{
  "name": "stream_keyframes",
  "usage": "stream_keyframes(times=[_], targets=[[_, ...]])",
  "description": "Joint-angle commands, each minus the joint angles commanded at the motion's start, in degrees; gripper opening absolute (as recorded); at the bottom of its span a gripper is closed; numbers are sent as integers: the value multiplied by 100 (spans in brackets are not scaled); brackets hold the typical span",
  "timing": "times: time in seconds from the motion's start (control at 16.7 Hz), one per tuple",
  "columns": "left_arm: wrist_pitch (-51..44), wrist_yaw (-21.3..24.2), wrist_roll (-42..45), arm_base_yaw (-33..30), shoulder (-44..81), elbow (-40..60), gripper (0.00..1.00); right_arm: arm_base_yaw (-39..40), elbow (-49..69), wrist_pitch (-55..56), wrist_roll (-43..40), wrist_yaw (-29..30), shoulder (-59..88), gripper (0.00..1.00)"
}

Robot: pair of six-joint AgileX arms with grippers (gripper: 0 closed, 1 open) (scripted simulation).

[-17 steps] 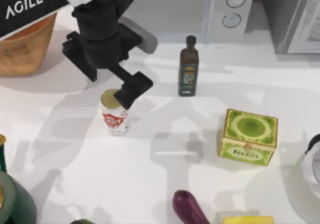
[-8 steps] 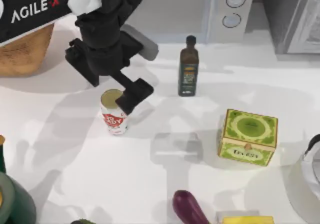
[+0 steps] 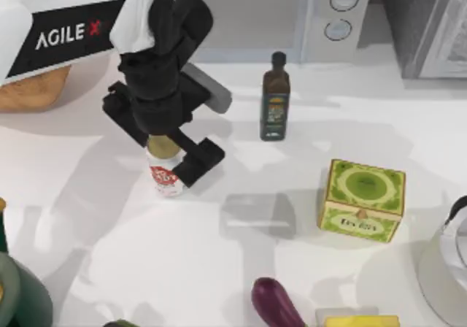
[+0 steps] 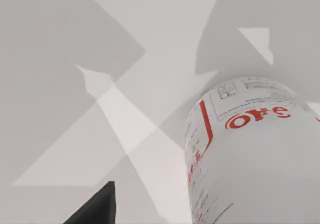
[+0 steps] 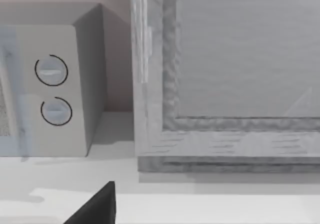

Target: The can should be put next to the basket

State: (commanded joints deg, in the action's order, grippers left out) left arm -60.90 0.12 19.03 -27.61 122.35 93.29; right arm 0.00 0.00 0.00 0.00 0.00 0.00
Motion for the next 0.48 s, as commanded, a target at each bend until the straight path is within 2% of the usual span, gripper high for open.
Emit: stream_keyframes(times=[0.06,0.48], targets=[[0,0,0,0,0,0,100,0,0,0,0,0,0,100],[0,0,0,0,0,0,47,0,0,0,0,0,0,100]])
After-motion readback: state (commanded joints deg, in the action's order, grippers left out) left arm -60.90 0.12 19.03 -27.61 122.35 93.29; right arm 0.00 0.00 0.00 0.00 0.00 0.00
